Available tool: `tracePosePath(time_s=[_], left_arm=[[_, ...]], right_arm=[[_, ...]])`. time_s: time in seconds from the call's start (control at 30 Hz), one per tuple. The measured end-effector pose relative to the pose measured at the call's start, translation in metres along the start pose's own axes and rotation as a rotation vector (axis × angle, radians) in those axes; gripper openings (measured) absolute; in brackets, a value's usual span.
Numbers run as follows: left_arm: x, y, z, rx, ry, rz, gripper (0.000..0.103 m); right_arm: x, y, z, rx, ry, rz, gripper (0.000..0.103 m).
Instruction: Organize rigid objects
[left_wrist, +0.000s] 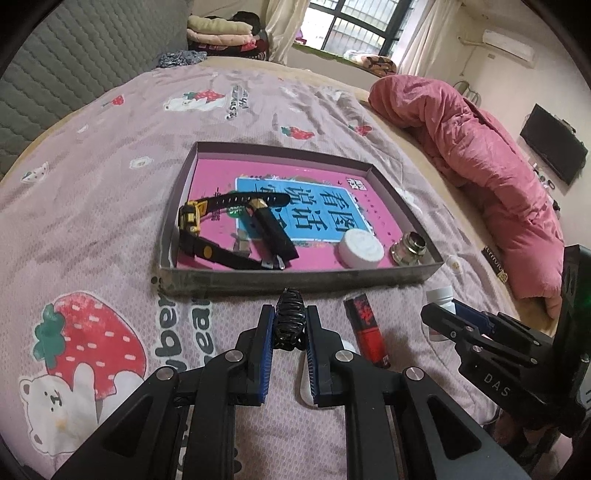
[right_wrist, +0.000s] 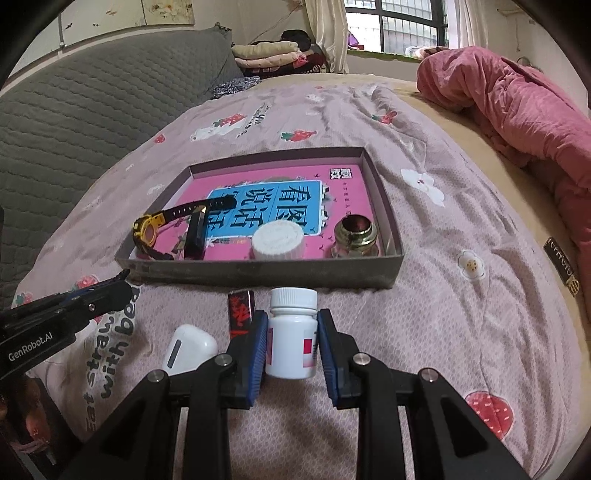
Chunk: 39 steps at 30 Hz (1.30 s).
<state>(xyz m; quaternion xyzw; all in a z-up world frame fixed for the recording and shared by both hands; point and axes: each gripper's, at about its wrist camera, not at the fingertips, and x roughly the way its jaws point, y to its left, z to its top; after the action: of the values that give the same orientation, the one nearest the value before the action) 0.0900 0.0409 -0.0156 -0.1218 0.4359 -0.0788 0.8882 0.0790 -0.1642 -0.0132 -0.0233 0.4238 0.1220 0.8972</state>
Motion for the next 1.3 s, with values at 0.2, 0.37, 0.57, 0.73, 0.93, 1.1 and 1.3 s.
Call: tracePosePath(time_s=[0.2, 0.37, 0.57, 0.73, 0.93, 1.1, 1.3], left_arm=[[-0.001, -0.001, 0.008, -0.003, -0.014, -0.001, 0.016], [-0.001, 0.000, 0.016, -0.014, -0.028, -0.001, 0.016], [-0.002, 0.001, 0.020, -0.019, -0.040, -0.002, 0.016], [0.000, 0.004, 0.025, -0.030, -0.040, 0.004, 0.016], [0.002, 0.010, 0.032, -0.049, -0.048, 0.011, 0.016], [0.004, 0.011, 0.042, -0.050, -0.062, 0.014, 0.016], [0.009, 0.009, 0.051, -0.046, -0.064, 0.018, 0.016]], right_arm=[[0.000, -0.001, 0.006, 0.002, -0.009, -0.002, 0.028], [0.001, -0.003, 0.011, 0.007, -0.018, -0.005, 0.028], [0.001, -0.005, 0.016, 0.012, -0.028, -0.006, 0.028], [0.002, -0.006, 0.018, 0.014, -0.031, -0.006, 0.028], [0.003, -0.004, 0.025, 0.007, -0.039, -0.004, 0.028], [0.004, -0.002, 0.030, -0.003, -0.048, -0.004, 0.028], [0.007, -0.002, 0.037, -0.008, -0.056, -0.008, 0.028]])
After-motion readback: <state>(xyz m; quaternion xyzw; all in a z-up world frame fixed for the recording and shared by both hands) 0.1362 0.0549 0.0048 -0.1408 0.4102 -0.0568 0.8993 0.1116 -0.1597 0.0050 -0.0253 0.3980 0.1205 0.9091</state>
